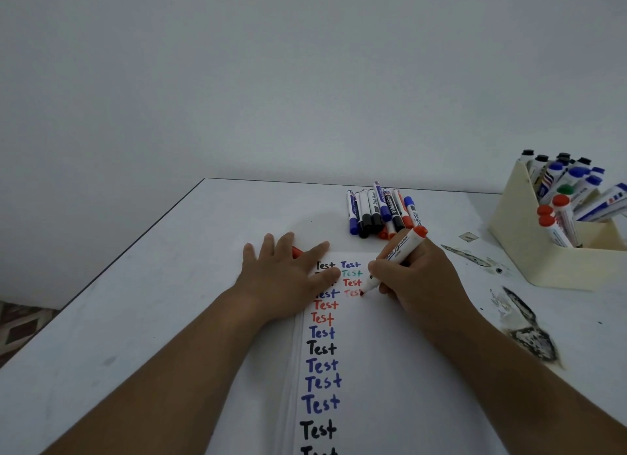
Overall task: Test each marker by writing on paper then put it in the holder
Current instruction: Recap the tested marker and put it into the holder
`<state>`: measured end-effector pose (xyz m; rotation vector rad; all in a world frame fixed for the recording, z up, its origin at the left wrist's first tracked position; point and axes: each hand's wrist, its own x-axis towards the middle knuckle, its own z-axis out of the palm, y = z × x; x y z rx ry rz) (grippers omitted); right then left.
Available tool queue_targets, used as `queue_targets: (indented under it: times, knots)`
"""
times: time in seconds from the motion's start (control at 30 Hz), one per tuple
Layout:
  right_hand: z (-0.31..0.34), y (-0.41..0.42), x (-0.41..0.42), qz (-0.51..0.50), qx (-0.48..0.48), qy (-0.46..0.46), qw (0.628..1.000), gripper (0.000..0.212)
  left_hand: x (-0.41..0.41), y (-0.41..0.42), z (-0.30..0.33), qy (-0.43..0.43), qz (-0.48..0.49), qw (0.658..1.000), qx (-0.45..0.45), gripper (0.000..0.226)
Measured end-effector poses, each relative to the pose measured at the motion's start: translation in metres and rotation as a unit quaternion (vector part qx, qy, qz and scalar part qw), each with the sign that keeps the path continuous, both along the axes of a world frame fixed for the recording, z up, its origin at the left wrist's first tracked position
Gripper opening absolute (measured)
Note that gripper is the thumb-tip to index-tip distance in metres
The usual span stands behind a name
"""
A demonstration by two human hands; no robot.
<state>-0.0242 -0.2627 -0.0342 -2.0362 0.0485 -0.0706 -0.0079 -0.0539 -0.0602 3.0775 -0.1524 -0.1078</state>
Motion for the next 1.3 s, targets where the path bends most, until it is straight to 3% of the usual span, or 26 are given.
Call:
queue_targets:
  times: [0.2,0.37,0.6,0.73,0.87,0.97,1.3]
  knots:
    - [-0.006,-0.003,0.003,-0.009,-0.001,-0.024,1.0,0.023,-0.001,0.0,-0.001,-0.038,0.001,0.999,-0.028,0.069]
    - [-0.008,-0.012,0.002,-0.014,0.182,-0.051,0.982,0.006,-0.003,0.0,0.001,-0.089,0.017,0.989,-0.121,0.048]
    - [-0.006,-0.011,0.0,0.013,0.24,-0.064,0.969,0.016,-0.009,-0.001,0.012,-0.156,0.0,0.939,-0.307,0.047]
    - [0.001,-0.011,-0.005,0.028,0.319,-0.068,0.945,0.027,-0.015,-0.009,0.02,-0.179,-0.04,0.92,-0.346,0.061]
    - [0.007,-0.011,-0.012,0.057,0.387,-0.055,0.919,0.028,-0.019,-0.016,0.025,-0.138,-0.061,0.916,-0.373,0.077]
    - [0.006,-0.011,-0.014,0.088,0.38,-0.054,0.919,0.008,-0.021,-0.018,0.028,-0.123,-0.06,0.914,-0.383,0.084]
    - [0.004,-0.008,-0.018,0.101,0.287,-0.093,0.948,0.009,-0.026,-0.023,0.033,-0.114,-0.08,0.923,-0.358,0.087]
